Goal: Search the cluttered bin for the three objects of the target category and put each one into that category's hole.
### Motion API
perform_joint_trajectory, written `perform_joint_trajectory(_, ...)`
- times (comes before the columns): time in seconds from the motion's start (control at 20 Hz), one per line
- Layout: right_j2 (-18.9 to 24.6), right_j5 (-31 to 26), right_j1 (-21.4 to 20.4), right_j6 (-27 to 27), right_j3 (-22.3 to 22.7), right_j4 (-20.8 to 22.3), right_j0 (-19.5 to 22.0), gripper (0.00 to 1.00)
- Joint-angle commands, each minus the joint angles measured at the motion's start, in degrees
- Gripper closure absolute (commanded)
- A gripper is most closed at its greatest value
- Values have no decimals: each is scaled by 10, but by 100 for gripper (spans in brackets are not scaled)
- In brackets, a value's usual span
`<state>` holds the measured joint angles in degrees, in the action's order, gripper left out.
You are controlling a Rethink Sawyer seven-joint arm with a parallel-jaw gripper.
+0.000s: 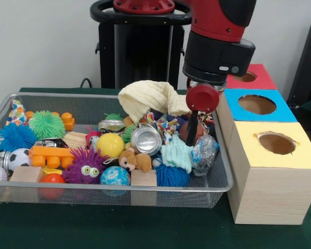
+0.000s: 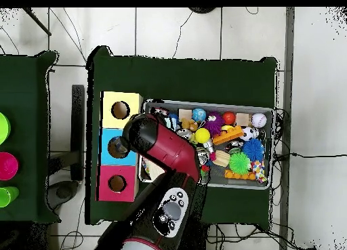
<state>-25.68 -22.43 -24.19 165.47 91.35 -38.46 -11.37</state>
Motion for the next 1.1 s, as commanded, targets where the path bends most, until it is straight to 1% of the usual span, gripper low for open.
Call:
perform_joint_trajectory(0.05,77,-25,-22,2,33,33,20,0)
perform_joint_trajectory(0.2,98,-24,-37,-88,30,83,55,0)
perform_joint_trajectory(0.25,109,-20,-37,-110,29,95,68,0)
perform_joint_trajectory(0.3,117,-18,-35,-118,26,105,78,0)
perform_joint_trajectory(0.4,119,-7,-22,-112,15,128,83,0)
perform_joint_trajectory(0.6,157,30,-17,-110,14,169,116,0)
perform_joint_trajectory(0.65,161,32,-15,-106,7,181,120,0)
perform_joint_trajectory(0.75,166,29,-19,-102,2,201,122,0)
perform_joint_trajectory(0.95,182,19,-25,-110,-6,248,135,0)
perform_joint_trajectory(1.1,190,-8,-32,-115,-13,275,137,0)
